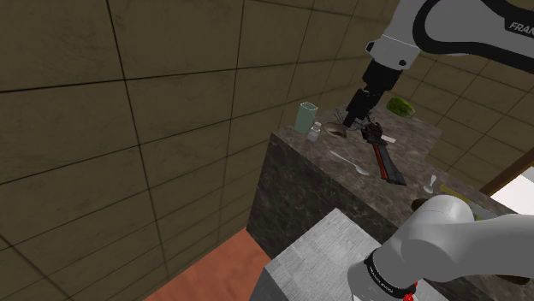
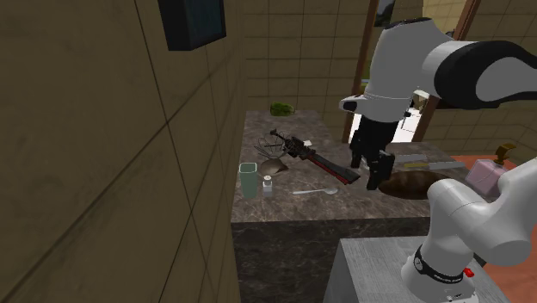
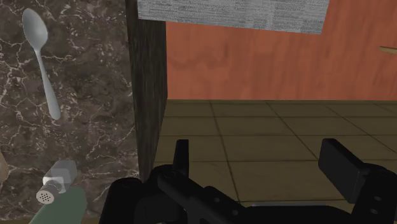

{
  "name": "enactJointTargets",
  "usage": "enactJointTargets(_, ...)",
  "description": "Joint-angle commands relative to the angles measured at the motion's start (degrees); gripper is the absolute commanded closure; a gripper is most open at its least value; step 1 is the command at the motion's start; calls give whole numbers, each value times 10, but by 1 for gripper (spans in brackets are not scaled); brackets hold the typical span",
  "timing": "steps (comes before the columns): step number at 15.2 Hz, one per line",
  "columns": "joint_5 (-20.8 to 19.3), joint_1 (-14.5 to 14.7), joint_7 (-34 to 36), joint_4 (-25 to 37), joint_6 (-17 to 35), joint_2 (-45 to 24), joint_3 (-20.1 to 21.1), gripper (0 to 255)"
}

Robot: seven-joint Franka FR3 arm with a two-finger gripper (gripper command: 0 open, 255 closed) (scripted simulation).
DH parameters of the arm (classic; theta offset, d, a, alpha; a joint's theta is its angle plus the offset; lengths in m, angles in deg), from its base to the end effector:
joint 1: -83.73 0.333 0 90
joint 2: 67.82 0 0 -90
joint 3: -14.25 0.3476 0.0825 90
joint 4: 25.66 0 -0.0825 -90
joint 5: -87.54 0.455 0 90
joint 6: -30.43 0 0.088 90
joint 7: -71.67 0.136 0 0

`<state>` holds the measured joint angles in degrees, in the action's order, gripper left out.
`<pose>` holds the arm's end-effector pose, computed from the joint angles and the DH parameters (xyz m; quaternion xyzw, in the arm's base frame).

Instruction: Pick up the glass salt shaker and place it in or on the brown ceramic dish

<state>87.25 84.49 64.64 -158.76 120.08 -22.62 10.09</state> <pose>0.3548 -0.0280 0.6015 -0.9987 -0.0419 -0.0164 0.0220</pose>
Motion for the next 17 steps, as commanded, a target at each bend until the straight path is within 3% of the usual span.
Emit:
enactJointTargets(1, 0, 0, 0, 0, 0, 0, 0, 0)
enactJointTargets(10, -37, -16, -77, 20, 114, -140, -74, 0)
enactJointTargets(17, -35, -23, -141, 76, 187, -273, -128, 0)
